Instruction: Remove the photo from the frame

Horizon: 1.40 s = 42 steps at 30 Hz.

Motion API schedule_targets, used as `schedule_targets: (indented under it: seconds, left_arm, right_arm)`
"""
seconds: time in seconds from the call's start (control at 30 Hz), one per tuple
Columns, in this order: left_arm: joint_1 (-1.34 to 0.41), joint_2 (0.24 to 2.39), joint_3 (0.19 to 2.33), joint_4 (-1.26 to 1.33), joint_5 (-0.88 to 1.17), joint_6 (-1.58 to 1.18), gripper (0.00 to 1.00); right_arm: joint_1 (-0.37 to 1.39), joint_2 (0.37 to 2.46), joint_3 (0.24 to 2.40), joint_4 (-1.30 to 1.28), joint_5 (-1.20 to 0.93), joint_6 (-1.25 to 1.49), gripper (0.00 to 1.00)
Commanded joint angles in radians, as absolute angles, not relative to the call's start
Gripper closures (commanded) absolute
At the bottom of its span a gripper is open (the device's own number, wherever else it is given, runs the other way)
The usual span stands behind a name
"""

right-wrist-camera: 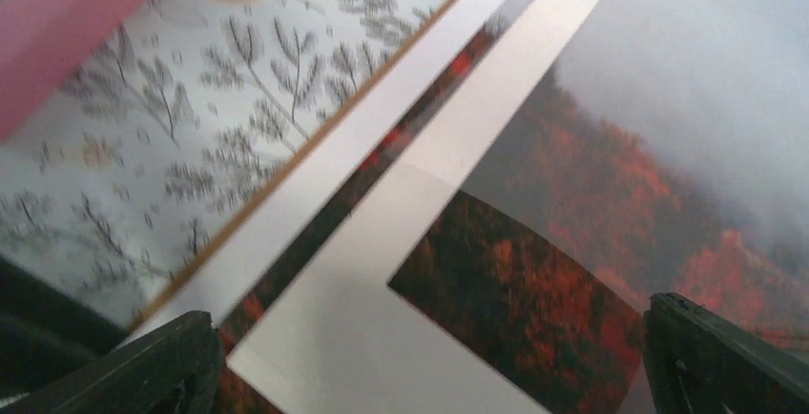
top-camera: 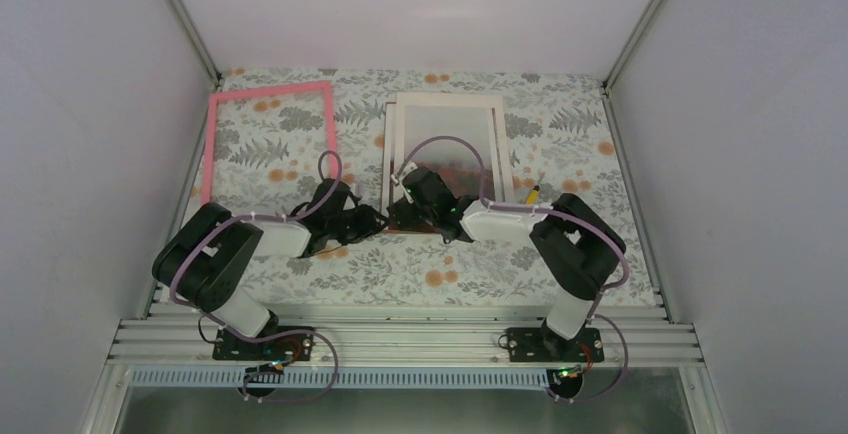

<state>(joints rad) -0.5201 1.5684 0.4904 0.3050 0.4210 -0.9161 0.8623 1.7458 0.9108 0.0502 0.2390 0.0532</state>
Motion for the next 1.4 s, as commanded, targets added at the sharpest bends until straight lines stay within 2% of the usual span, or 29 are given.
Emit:
schedule_targets:
  seconds: [0.0, 0.63, 1.37]
  left_arm:
    - [-0.528, 1.564, 0.462, 0.323, 0.415, -0.931, 0.7]
    - [-0.552, 1.582, 0.46, 0.315, 0.376, -0.919, 0.7]
    - [-0.563, 1.629, 0.446, 0.292, 0.325, -0.91, 0.7]
  right_arm:
    - [0.856, 1.809, 1.018, -0.008, 0.253, 0.133, 0.0]
    - [0.855, 1.957, 1.181, -0.186, 0.304, 0.216, 0.0]
    - [0.814, 1.906, 1.121, -0.268, 0.427, 0.206, 0.0]
